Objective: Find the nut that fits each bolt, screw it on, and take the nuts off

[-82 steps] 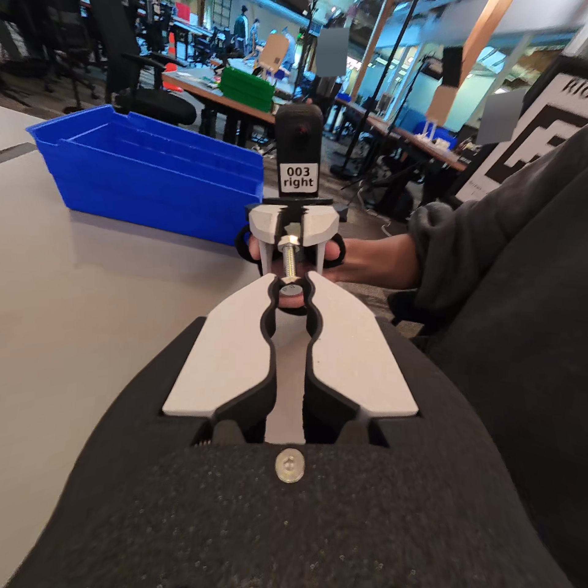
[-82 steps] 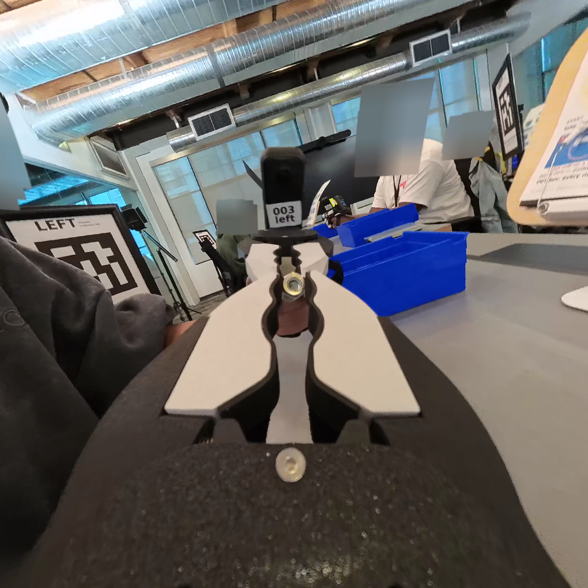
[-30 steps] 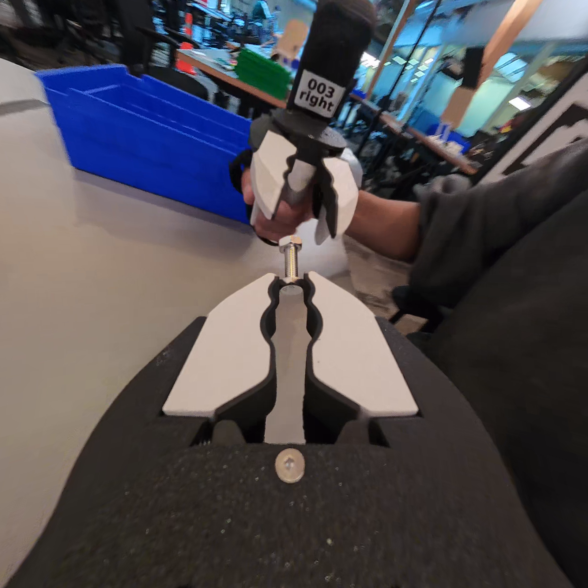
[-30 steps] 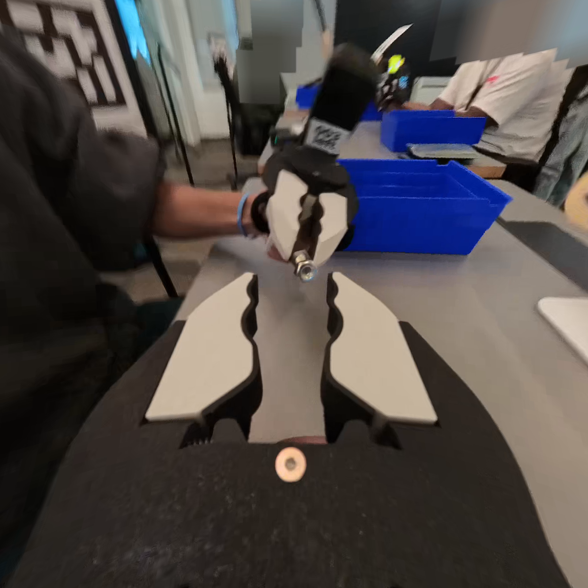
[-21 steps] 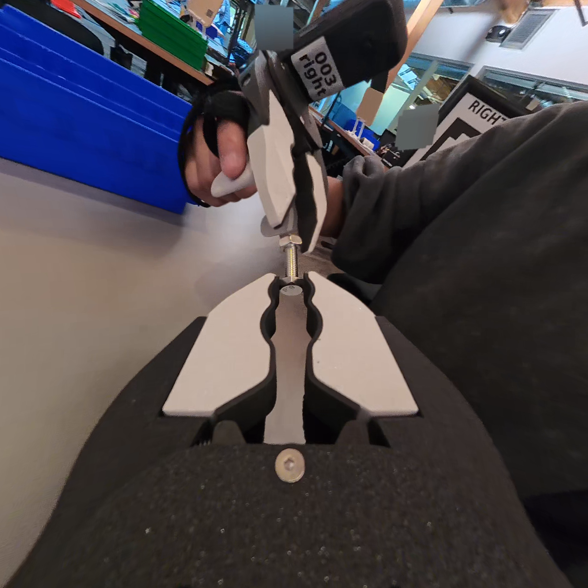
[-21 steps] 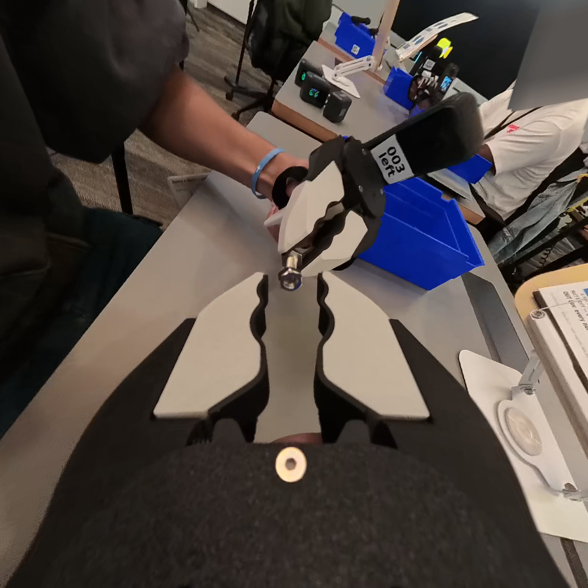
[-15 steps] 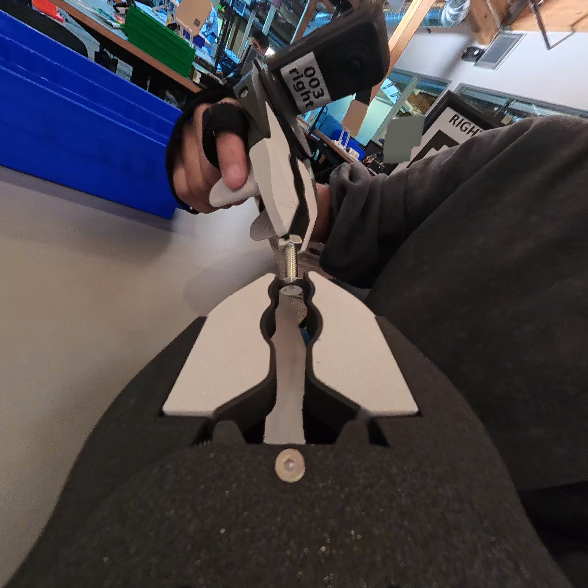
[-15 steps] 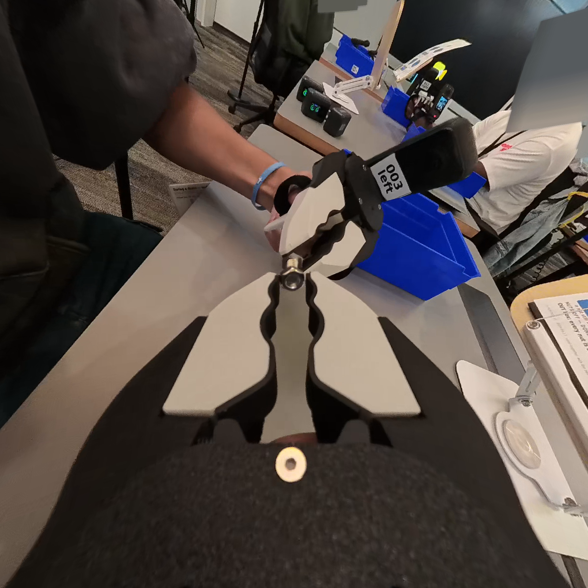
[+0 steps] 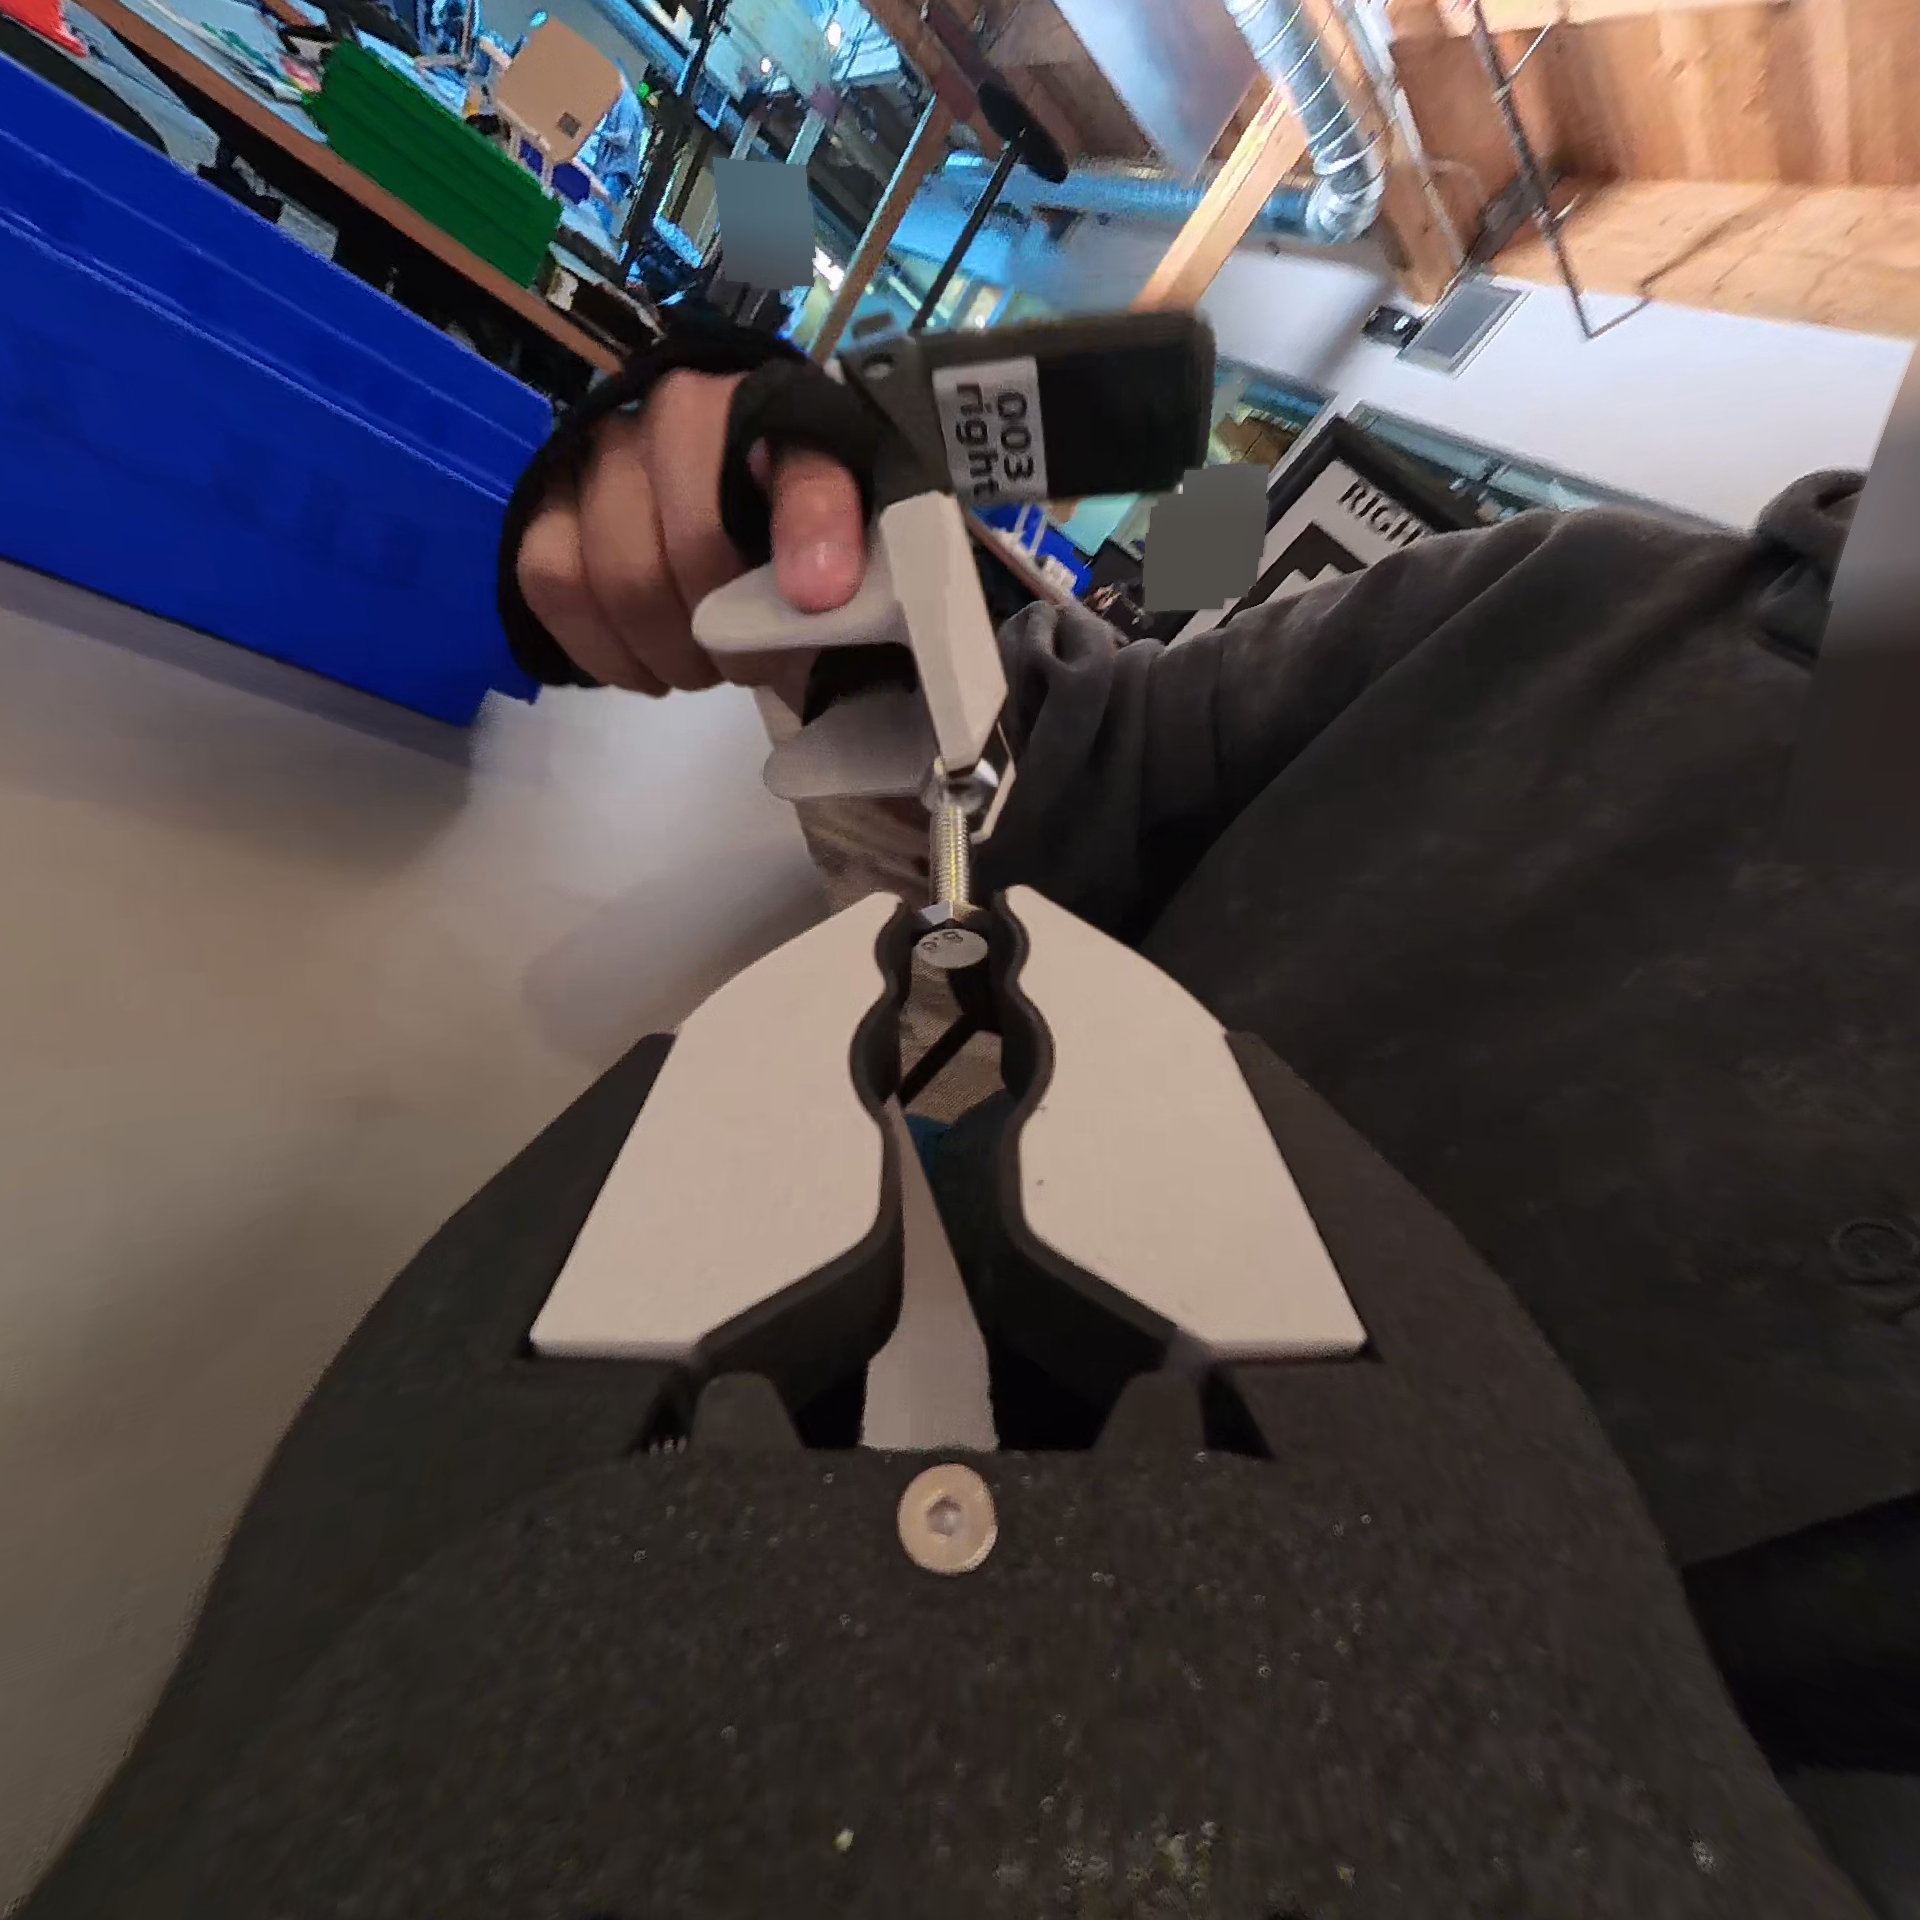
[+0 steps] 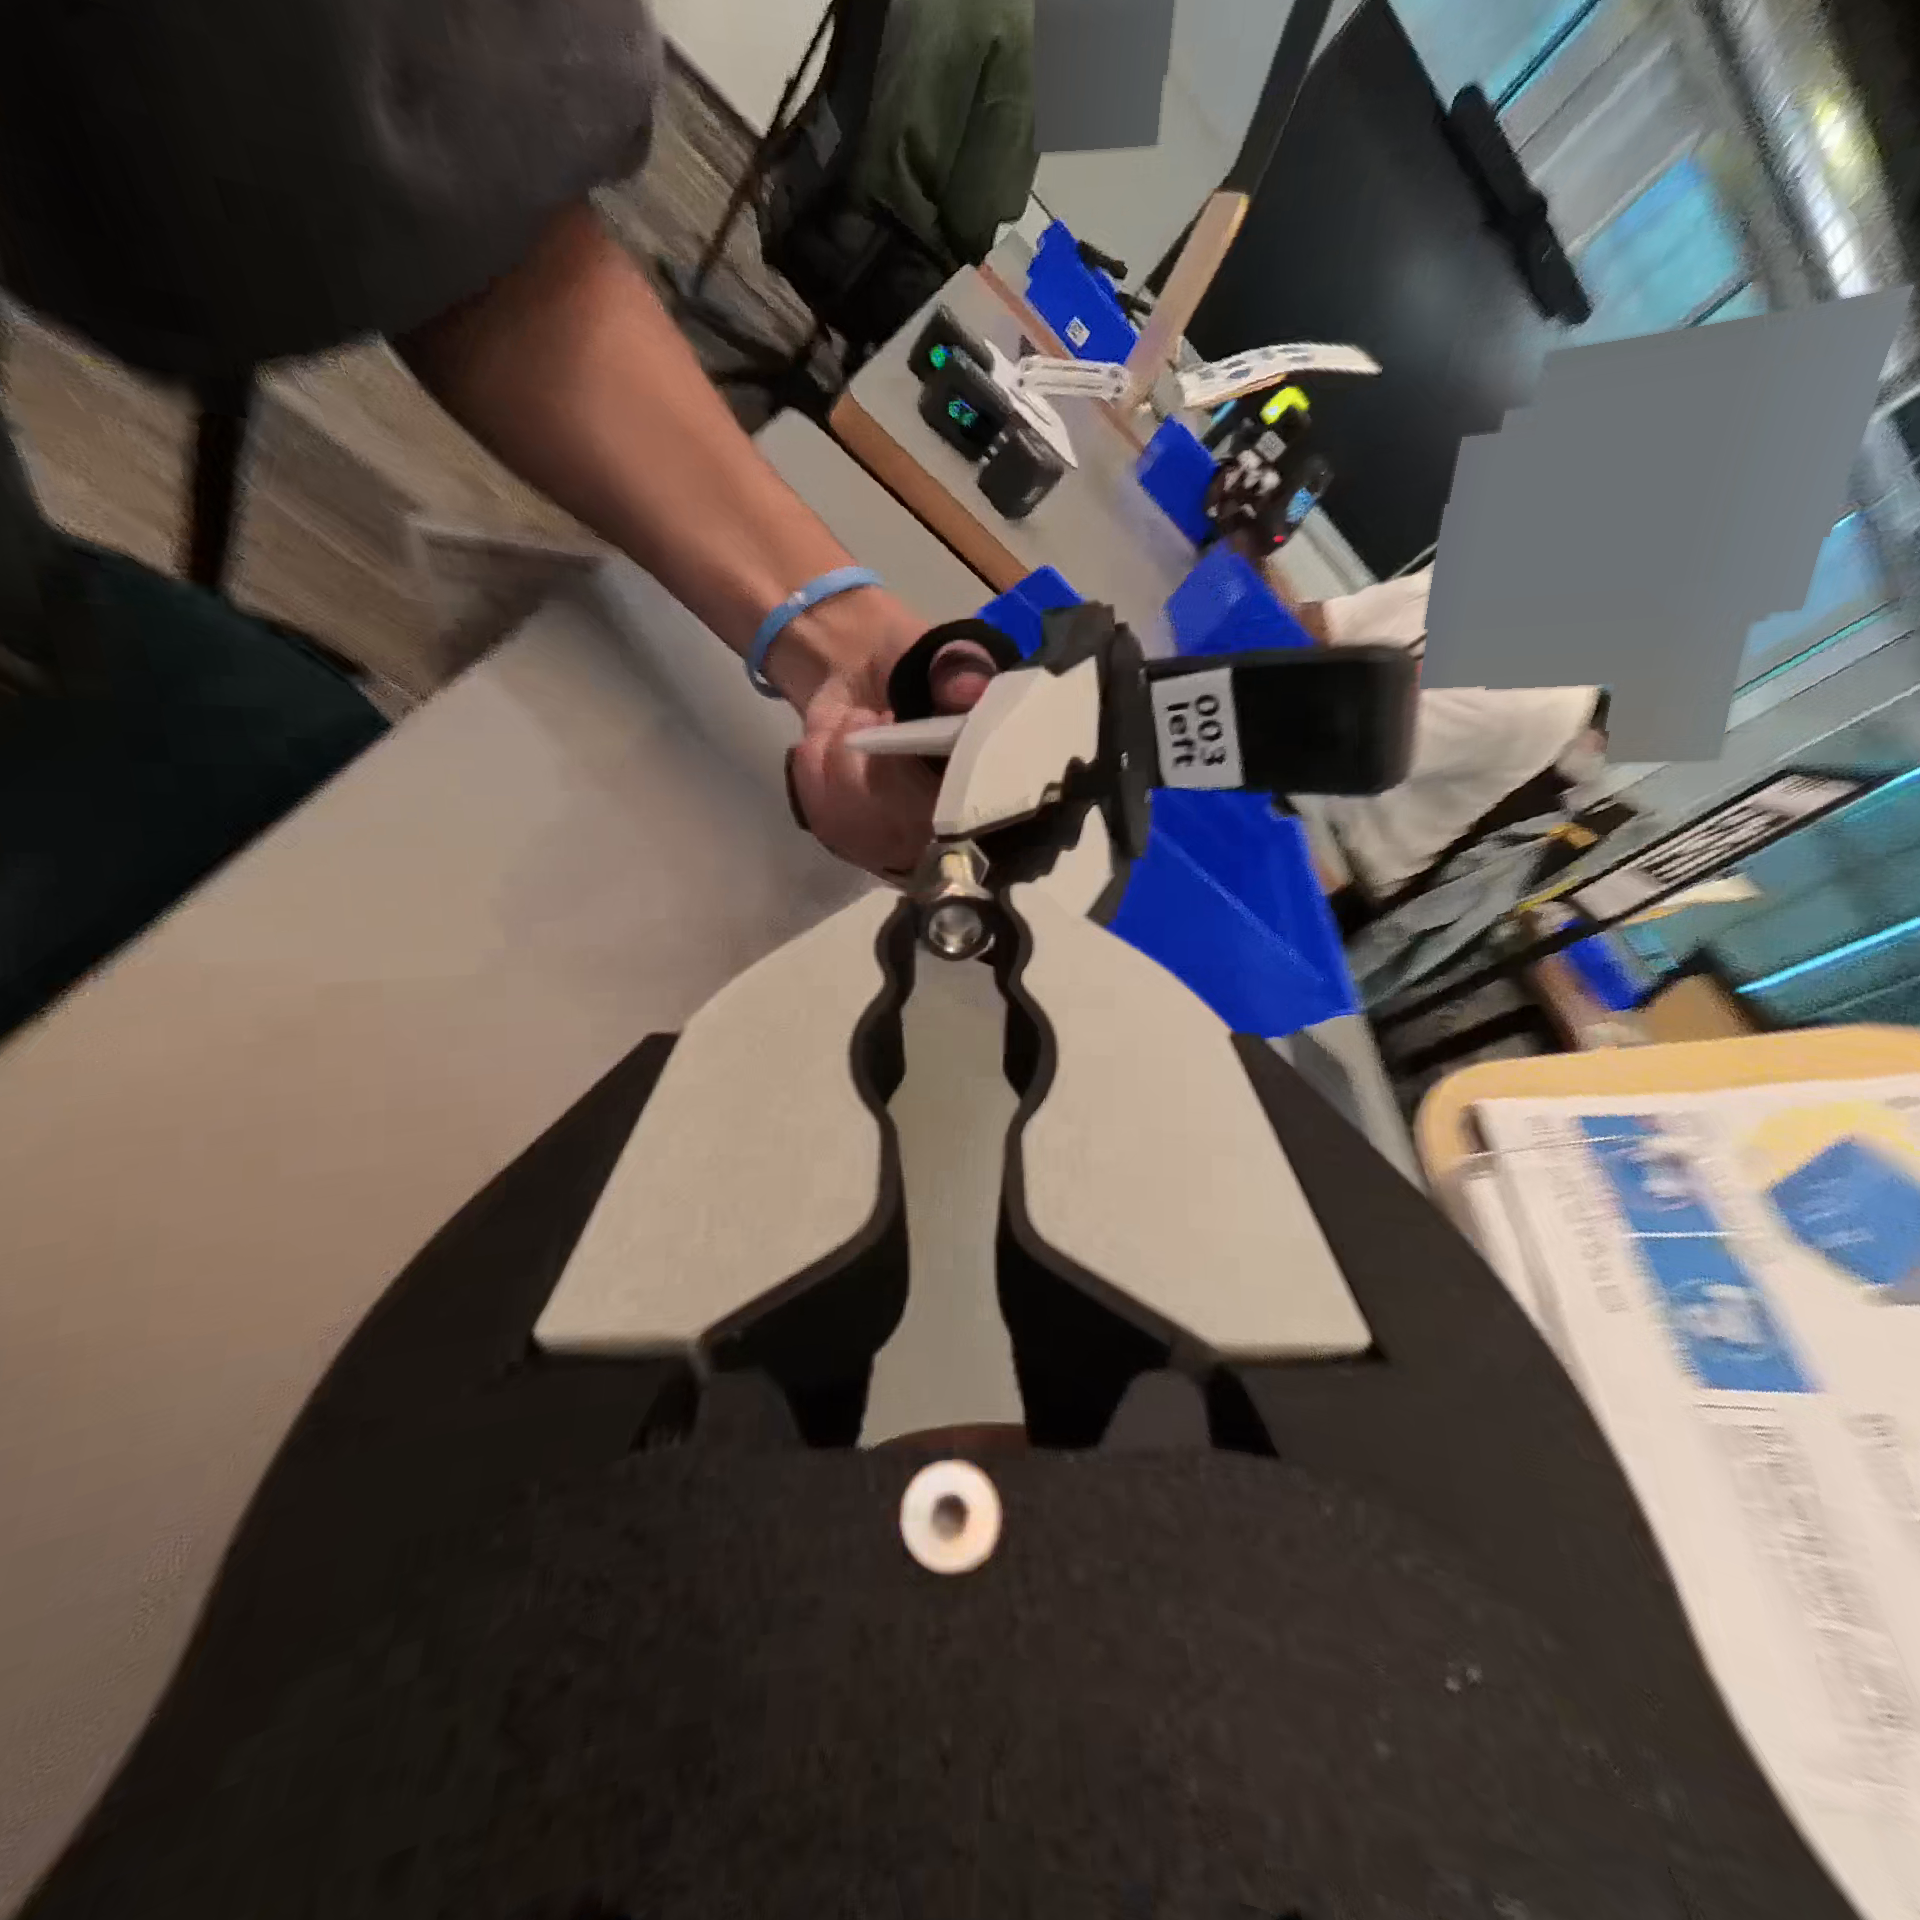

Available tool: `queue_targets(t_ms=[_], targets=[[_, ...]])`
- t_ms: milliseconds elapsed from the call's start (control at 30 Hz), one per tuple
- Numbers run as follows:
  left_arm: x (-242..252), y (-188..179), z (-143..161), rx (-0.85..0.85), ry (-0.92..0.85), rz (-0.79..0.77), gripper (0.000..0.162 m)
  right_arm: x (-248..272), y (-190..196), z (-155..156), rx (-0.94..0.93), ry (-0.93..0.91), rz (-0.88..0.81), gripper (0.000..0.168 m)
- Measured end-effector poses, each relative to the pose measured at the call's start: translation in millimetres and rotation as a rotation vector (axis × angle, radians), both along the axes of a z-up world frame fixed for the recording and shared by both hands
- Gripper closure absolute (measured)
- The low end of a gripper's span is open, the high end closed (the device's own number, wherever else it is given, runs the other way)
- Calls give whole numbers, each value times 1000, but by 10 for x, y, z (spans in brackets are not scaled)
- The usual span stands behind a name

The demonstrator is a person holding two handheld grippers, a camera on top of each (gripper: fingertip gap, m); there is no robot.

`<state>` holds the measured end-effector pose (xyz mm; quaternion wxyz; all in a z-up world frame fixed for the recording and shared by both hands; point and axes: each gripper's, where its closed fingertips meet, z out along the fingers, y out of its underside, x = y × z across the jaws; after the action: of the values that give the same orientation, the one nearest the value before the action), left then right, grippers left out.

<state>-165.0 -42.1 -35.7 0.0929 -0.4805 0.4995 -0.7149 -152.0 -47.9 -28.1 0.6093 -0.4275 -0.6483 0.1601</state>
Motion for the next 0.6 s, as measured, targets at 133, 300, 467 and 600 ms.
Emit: queue_targets(t_ms=[133, 300, 467, 600], targets=[[-49, 76, -38, -46, 11, 22, 148, 42, -42, 70, 167, -42, -42, 154], [-34, 20, -33, -69, 16, -13, 148, 3, 5, 22, 182, -44, -65, 154], [-7, -49, 21, -58, 13, -44, 148, -57, -5, 14, 140, -39, -38, 154], [-21, -65, 16, -49, 27, -55, 148, -71, -24, 10, 148, -60, -30, 154]])
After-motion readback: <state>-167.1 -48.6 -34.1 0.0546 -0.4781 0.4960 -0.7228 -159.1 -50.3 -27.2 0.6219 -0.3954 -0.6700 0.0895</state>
